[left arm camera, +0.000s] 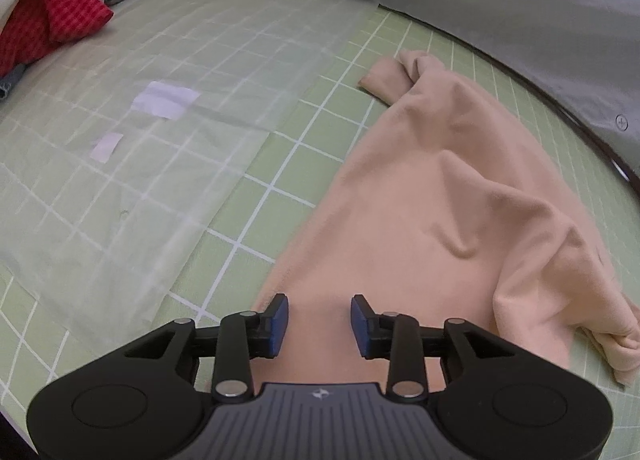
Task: Fold clothes
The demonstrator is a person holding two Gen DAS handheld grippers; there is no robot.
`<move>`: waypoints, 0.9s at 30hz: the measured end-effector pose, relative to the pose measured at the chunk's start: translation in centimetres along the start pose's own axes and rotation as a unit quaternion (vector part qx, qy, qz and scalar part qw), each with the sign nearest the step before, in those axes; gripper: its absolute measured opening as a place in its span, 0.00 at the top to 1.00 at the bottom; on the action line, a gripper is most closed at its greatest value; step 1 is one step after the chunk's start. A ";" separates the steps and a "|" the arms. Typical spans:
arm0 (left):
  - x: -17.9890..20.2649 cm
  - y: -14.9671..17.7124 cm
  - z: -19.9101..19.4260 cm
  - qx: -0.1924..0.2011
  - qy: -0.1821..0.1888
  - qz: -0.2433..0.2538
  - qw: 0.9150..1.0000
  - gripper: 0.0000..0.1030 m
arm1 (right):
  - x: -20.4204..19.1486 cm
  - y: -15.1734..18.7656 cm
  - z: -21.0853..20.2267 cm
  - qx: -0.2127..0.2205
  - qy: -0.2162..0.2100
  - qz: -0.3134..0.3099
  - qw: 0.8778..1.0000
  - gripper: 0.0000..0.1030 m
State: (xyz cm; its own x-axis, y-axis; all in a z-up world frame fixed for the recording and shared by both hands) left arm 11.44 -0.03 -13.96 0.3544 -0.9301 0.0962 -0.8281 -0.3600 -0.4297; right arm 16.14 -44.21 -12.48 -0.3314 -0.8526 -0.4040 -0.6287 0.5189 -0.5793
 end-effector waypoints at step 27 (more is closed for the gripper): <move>2.9 -2.6 1.9 -0.026 -0.049 0.054 0.997 0.43 | 1.1 -5.0 -1.0 0.051 0.110 -0.083 0.989 0.85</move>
State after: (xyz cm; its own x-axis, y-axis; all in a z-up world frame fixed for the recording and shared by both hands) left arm 15.43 -1.63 -14.22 0.3001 -0.9531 -0.0377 -0.8843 -0.2632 -0.3858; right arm 18.18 -47.80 -9.30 -0.3817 -0.9137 -0.1393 -0.6170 0.3641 -0.6977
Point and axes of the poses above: each gripper's, at about its wrist camera, not at the fingertips, and z roughly the way its jaws point, x to its right, y to its underside, the point moved 5 cm from there along z, roughly the way its jaws point, and after that the axes turned 9 degrees about z, right-handed, at the moved point
